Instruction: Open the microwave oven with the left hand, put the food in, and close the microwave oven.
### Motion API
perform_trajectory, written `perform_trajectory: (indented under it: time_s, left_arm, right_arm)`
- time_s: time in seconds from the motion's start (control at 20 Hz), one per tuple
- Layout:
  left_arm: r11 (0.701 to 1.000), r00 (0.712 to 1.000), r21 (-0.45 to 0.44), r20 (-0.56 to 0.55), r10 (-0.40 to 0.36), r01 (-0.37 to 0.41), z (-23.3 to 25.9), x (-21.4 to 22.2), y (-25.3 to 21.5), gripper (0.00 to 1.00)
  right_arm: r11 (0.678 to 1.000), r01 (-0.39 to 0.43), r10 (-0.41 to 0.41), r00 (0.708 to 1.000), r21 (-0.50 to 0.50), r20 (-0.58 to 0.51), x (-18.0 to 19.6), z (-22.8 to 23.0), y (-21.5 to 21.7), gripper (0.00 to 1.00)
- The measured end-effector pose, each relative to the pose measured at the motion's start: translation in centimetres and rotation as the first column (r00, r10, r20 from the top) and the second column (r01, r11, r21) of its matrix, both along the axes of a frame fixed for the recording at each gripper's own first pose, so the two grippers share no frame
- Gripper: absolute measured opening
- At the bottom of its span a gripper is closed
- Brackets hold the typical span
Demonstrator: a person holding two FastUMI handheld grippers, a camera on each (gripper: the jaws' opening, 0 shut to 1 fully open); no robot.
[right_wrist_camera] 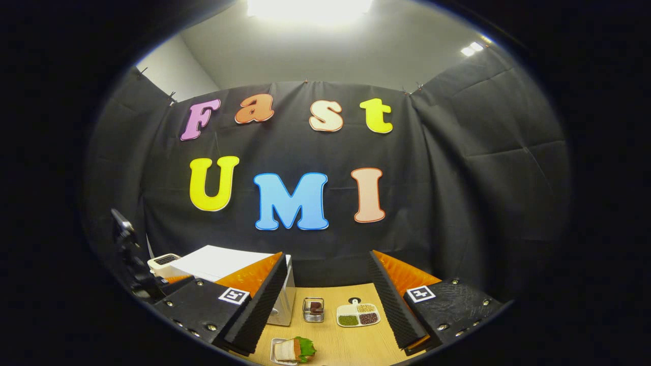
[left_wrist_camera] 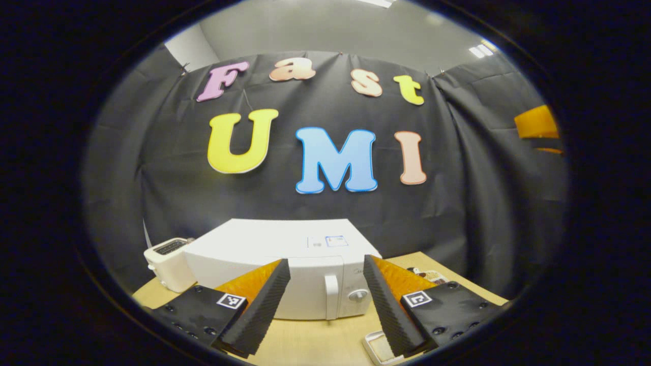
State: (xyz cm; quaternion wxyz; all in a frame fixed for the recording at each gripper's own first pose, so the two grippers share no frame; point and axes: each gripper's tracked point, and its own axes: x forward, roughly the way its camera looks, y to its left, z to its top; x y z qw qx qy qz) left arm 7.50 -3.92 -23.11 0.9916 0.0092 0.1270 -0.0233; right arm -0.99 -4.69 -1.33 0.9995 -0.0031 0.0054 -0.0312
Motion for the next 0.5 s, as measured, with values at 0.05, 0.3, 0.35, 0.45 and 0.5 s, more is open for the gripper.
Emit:
perform_trajectory:
  time_s: [0.05, 0.3, 0.35, 0.45, 0.5]
  left_arm:
    - [1.0, 1.0, -0.001, -0.018, 0.008, -0.008, -1.4, 0.6, 0.0, 0.94]
    - [1.0, 0.994, 0.026, -0.108, 0.006, -0.003, -8.3, 4.2, -0.8, 0.99]
    - [1.0, 0.992, 0.024, -0.127, 0.013, -0.01, -9.8, 4.8, -0.7, 0.98]
    - [1.0, 0.987, 0.014, -0.158, 0.027, -0.025, -11.6, 5.9, -0.6, 0.96]
    - [1.0, 0.986, 0.014, -0.167, 0.027, -0.026, -12.6, 6.3, -0.8, 0.96]
  right_arm:
    - [1.0, 0.011, -0.011, 1.0, 0.001, 0.004, 0.1, 0.1, -0.6, 0.96]
    - [0.999, 0.049, -0.05, 0.998, -0.017, -0.037, 0.4, -1.1, -2.4, 0.96]
    - [0.998, 0.058, -0.059, 0.997, -0.022, -0.043, 0.4, -1.2, -2.8, 0.96]
    - [0.996, 0.079, -0.081, 0.996, -0.035, -0.049, 0.3, -1.3, -3.6, 0.96]
    - [0.995, 0.088, -0.09, 0.995, -0.04, -0.049, 0.4, -1.2, -3.9, 0.96]
